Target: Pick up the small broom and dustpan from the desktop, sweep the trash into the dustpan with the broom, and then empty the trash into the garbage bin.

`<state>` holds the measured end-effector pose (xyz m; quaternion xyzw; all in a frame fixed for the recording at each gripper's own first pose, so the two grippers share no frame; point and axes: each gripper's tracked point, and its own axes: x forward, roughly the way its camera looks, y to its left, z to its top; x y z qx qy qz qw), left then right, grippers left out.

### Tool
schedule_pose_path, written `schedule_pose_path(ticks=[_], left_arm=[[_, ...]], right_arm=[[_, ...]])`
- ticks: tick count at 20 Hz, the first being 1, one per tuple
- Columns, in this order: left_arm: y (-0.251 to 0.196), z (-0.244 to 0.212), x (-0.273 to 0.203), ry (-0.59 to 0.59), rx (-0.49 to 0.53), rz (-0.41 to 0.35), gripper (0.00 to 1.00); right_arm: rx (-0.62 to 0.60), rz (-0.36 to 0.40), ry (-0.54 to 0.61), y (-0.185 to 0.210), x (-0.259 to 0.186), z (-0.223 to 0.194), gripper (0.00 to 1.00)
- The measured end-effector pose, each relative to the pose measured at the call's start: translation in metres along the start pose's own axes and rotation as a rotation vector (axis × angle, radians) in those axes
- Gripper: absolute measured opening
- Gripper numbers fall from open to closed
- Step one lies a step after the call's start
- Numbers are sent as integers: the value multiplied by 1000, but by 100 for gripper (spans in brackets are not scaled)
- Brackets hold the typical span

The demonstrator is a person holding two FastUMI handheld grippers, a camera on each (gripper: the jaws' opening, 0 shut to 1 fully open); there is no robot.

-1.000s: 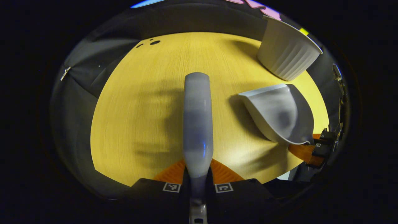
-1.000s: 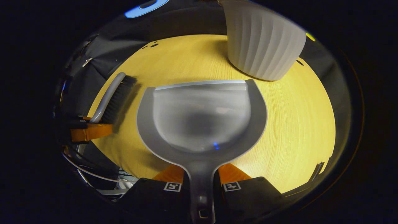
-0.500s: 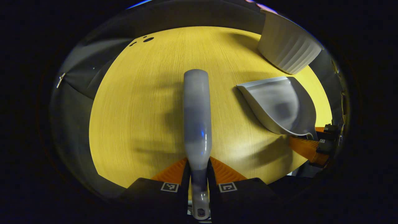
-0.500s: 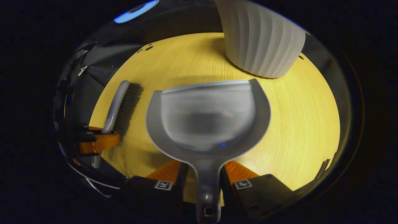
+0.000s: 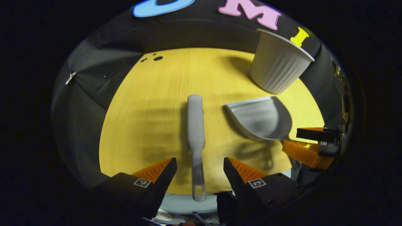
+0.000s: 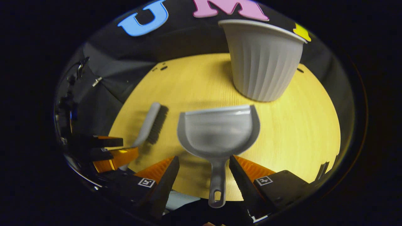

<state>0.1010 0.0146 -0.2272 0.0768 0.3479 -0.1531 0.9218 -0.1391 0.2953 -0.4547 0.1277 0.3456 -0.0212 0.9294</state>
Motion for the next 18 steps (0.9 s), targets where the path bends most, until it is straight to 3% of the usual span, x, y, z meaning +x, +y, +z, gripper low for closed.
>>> schedule_pose_path(ticks=[7,12,15,18], left_arm=[[-10,58,-120,-451,-80,22,96],[-6,76,-192,-761,-27,179,95],[-19,67,-217,-854,-46,166,95],[-32,53,-234,-876,-89,125,95]], right_arm=[[-86,15,-375,19,-93,81,99],[-141,75,-604,51,-146,108,99],[-184,66,-706,54,-170,115,98],[-222,41,-760,54,-195,105,99]])
